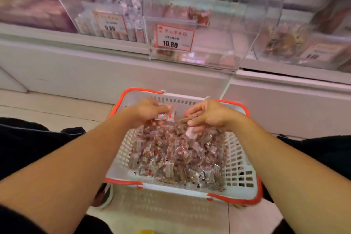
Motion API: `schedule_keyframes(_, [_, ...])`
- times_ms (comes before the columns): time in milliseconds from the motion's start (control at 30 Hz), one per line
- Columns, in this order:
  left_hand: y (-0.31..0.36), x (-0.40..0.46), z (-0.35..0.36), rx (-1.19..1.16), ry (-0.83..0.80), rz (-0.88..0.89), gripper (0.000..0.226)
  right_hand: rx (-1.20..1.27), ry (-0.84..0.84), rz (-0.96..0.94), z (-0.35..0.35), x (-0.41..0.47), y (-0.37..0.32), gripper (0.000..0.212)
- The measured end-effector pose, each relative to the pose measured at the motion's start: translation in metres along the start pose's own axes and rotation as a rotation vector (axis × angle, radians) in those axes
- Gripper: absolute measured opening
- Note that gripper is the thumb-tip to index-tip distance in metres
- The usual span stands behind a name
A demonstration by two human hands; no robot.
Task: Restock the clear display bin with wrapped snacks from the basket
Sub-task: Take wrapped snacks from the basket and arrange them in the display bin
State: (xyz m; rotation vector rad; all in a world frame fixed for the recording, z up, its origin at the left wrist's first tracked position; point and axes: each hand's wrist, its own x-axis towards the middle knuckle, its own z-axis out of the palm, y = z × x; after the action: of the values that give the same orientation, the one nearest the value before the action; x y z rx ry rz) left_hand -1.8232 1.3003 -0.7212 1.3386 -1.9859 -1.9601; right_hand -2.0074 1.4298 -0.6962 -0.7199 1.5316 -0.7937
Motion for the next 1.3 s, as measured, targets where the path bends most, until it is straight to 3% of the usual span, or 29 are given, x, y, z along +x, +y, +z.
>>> schedule_keyframes(133, [0.067, -0.022, -0.022, 0.419, -0.084, 0.109, 0.031, -0.557, -0.067, -0.111, -0.012, -0.024, -0.043, 0.037])
schedule_keyframes(200, [0.085, -0.035, -0.024, 0.493, -0.135, 0.136, 0.034, -0.798, -0.087, -0.180, -0.016, -0.036, -0.060, 0.037])
schedule_keyframes(267, [0.096, -0.045, -0.024, 0.485, -0.157, 0.138, 0.035, -0.877, -0.096, -0.232, -0.017, -0.048, -0.075, 0.038])
schedule_keyframes(367, [0.105, -0.055, -0.023, 0.437, -0.153, 0.149, 0.031, -0.806, -0.078, -0.292, -0.018, -0.064, -0.096, 0.034])
schedule_keyframes(500, [0.121, -0.057, -0.026, 0.289, -0.133, 0.181, 0.030, -0.497, -0.016, -0.346, -0.027, -0.081, -0.116, 0.027])
schedule_keyframes(600, [0.137, -0.062, -0.026, 0.032, -0.262, 0.230, 0.026, -0.253, -0.077, -0.440, -0.040, -0.100, -0.135, 0.032])
schedule_keyframes(700, [0.149, -0.075, -0.018, -0.247, -0.357, 0.292, 0.014, 0.194, -0.146, -0.582, -0.043, -0.111, -0.149, 0.029])
schedule_keyframes(833, [0.157, -0.079, 0.000, -0.605, -0.239, 0.275, 0.035, 0.433, -0.010, -0.628, -0.024, -0.101, -0.150, 0.020])
schedule_keyframes(933, [0.163, -0.079, 0.008, -0.708, -0.172, 0.250, 0.031, 0.379, 0.127, -0.678, -0.015, -0.096, -0.153, 0.022])
schedule_keyframes(1033, [0.165, -0.081, 0.008, -0.697, -0.141, 0.262, 0.049, 0.113, 0.292, -0.736, -0.014, -0.093, -0.152, 0.024])
schedule_keyframes(1133, [0.164, -0.081, 0.003, -0.694, -0.245, 0.271, 0.065, -0.013, 0.386, -0.757, -0.014, -0.091, -0.147, 0.018])
schedule_keyframes(1200, [0.163, -0.082, 0.002, -0.678, -0.287, 0.305, 0.064, -0.138, 0.451, -0.799, -0.013, -0.092, -0.145, 0.018])
schedule_keyframes(1300, [0.164, -0.081, 0.006, -0.662, -0.213, 0.364, 0.050, -0.278, 0.505, -0.851, -0.010, -0.095, -0.143, 0.028])
